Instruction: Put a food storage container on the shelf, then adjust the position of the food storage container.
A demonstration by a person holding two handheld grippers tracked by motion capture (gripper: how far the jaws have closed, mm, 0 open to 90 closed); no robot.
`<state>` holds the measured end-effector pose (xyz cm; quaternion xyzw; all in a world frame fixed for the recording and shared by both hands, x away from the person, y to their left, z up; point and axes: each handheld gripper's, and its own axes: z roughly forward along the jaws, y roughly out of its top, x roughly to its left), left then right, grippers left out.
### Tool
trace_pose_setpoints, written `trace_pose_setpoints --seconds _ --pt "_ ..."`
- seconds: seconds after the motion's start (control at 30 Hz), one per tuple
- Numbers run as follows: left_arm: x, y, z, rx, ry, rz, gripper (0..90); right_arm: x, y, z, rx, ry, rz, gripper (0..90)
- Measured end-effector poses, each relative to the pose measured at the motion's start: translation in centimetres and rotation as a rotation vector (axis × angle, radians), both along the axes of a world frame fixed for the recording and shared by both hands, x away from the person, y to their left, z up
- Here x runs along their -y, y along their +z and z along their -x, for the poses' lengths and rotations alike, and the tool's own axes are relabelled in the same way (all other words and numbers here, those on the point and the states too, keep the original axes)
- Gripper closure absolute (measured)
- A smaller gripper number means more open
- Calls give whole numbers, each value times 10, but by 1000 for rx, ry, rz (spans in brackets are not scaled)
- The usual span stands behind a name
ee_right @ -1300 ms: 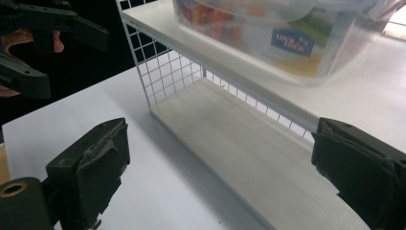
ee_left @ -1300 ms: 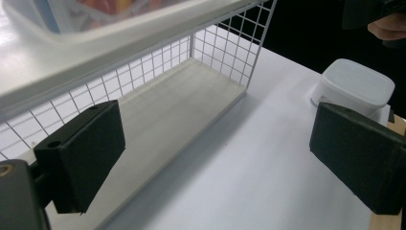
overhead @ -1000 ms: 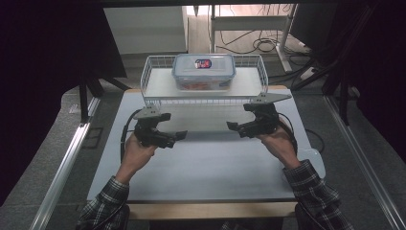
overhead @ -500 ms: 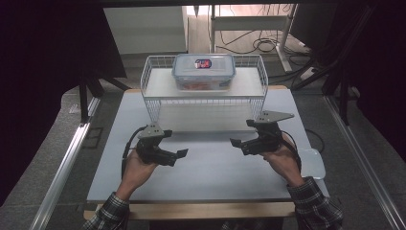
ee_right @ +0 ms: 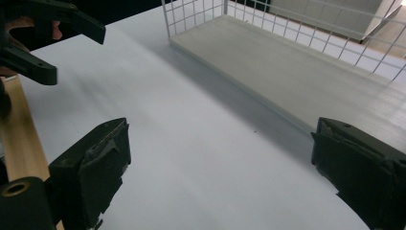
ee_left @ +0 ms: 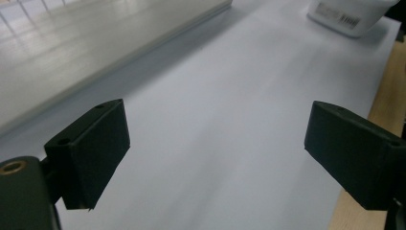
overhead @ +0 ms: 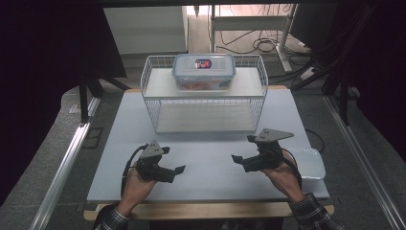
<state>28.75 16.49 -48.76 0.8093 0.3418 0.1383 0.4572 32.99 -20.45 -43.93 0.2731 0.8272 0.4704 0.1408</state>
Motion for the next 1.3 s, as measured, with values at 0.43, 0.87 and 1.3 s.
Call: trace_pose_setpoints --seconds 0.43,0.87,1.3 --pt "-5 -19 20 36 41 -58 75 -2 -22 14 -12 7 45 64" --pt "-9 -28 20 11 57 -64 71 2 -43 13 -70 -15 113 59" --pt "-12 -28 19 9 65 -51 71 30 -25 11 -131 -151 125 337"
